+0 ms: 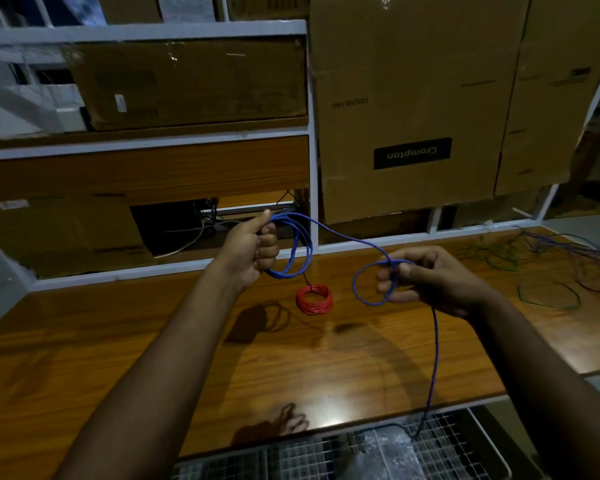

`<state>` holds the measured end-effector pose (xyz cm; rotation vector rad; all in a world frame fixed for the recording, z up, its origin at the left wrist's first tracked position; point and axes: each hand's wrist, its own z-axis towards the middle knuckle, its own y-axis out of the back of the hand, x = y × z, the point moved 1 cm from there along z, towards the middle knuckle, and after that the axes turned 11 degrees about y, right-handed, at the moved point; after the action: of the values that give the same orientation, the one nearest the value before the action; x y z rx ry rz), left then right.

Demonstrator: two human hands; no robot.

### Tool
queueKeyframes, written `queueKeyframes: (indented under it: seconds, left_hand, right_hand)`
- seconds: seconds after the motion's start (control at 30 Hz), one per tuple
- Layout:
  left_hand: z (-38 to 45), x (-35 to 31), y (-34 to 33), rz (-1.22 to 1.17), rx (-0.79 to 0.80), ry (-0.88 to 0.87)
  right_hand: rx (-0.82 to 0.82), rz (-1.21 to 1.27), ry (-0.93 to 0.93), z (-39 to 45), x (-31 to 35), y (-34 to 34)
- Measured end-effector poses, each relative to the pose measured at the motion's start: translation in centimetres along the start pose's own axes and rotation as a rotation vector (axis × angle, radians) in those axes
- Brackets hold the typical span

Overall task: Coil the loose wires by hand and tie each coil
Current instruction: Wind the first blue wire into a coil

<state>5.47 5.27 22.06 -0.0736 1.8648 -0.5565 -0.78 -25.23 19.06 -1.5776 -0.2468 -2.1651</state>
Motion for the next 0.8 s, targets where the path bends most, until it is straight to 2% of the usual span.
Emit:
queueKeyframes:
  seconds: [0.07, 0.13, 0.2, 0.27, 0.37, 0.47, 0.53, 0.67, 0.73, 0.8]
  left_hand:
    - [0.2, 0.3, 0.2, -0.012, 0.004, 0.013]
    - [0.2, 0.5, 0.2, -0.043, 0.041, 0.026]
    - [0.2, 0.5, 0.0, -0.082, 0.101, 0.032]
    - [0.0, 0.2, -0.3, -0.105, 0.155, 0.017]
    - [-0.2, -0.1, -1.0, -0.138, 0.195, -0.015]
    - [-0.1, -0.3, -1.6, -0.166, 0.222, -0.034]
    - [0.0, -0.2, -1.9, -0.169, 0.224, -0.033]
    - [0.4, 0.5, -2.0, -0.193, 0.152, -0.046]
    - [1.0, 0.8, -1.8, -0.222, 0.087, -0.066]
    - [1.6, 1.1, -1.5, -0.216, 0.021, -0.083]
  right_hand:
    - [-0.061, 0.124, 0.034, 0.1, 0.4, 0.0]
    - [-0.193, 0.15, 0.079, 0.7, 0.4, 0.0]
    - [-0.315, 0.008, 0.062, 1.4, -0.3, -0.1]
    - [-0.332, -0.229, 0.021, 1.8, -1.7, 0.0]
    - [-0.221, -0.689, -0.002, 2.0, -3.8, -0.1]
    - [0.035, -1.197, -0.045, 2.5, -6.0, -0.8]
    - [0.138, -1.353, 0.001, 2.7, -6.6, -2.1]
    - [0.299, -1.092, 0.256, 2.9, -5.8, -5.5]
    - [0.353, -0.957, 0.283, 2.9, -5.2, -7.4]
    - [0.388, -0.673, 0.26, 2.8, -4.6, -8.9]
